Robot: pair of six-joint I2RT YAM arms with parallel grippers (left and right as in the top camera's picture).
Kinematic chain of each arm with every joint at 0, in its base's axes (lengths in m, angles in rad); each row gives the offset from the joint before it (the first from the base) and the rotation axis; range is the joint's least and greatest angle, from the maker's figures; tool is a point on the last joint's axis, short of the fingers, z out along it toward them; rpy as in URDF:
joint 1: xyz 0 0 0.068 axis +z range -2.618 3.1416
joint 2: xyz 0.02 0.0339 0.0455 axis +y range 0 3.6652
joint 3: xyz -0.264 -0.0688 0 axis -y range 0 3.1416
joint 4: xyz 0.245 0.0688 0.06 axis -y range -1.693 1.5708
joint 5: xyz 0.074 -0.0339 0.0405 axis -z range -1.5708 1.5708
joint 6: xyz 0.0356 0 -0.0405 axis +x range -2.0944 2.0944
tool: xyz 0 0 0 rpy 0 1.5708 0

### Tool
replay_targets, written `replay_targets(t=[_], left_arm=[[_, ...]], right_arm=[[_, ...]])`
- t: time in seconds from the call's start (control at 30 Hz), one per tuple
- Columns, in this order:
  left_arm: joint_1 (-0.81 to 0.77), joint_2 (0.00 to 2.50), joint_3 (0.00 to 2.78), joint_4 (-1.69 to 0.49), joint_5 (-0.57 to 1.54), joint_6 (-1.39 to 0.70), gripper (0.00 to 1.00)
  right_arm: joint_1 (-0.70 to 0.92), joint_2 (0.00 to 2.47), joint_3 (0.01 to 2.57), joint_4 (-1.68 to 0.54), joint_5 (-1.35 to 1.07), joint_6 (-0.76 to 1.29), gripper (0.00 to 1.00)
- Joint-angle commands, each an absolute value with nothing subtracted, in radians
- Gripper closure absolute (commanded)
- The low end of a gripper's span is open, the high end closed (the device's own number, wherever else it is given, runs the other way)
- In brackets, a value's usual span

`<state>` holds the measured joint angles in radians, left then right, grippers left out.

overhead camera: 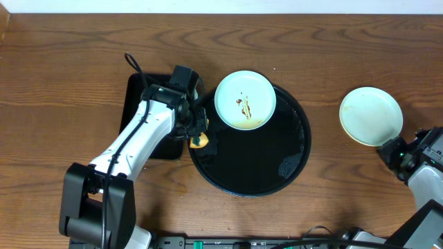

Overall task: Clean dirty plates on tray and stack at the side
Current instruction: 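Move right gripper to grip the rim of the remaining light-blue plate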

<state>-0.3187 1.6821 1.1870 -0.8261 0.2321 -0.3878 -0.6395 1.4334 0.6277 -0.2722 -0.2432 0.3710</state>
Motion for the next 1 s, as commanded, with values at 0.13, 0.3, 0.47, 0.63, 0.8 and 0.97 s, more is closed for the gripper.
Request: replay_targets(t=[0.13,0.3,0.47,0.63,0.8,0.97], left_arm=[[-0.315,1.672,1.184,-0.826,0.223,-0.374,0.92],[-0.315,1.672,1.184,-0.826,0.223,-0.374,0.92],[-0.315,1.672,1.184,-0.826,0.223,-0.374,0.92],[-0.315,1.672,1.184,-0.826,0.223,-0.375,0.92],[-0.315,1.672,1.184,-0.826,0.223,-0.375,0.92],[-0.315,1.672,1.184,-0.825,0.223,-0.374,0.92]], right_arm=[[-0.597,1.407,0.658,-0.296,-0.408,0.301,0.90],[-0.439,1.374,0.775,-0.417,-0.419,0.191,0.83],[-0.215,1.374,0.894,-0.501,-0.419,0.075,0.73],[-0.010,1.375,0.984,-0.479,-0.336,0.057,0.67],[0.111,1.410,1.157,-0.580,-0.265,0.050,0.65],[0.163,1.525,1.346,-0.695,-0.262,0.018,0.60]])
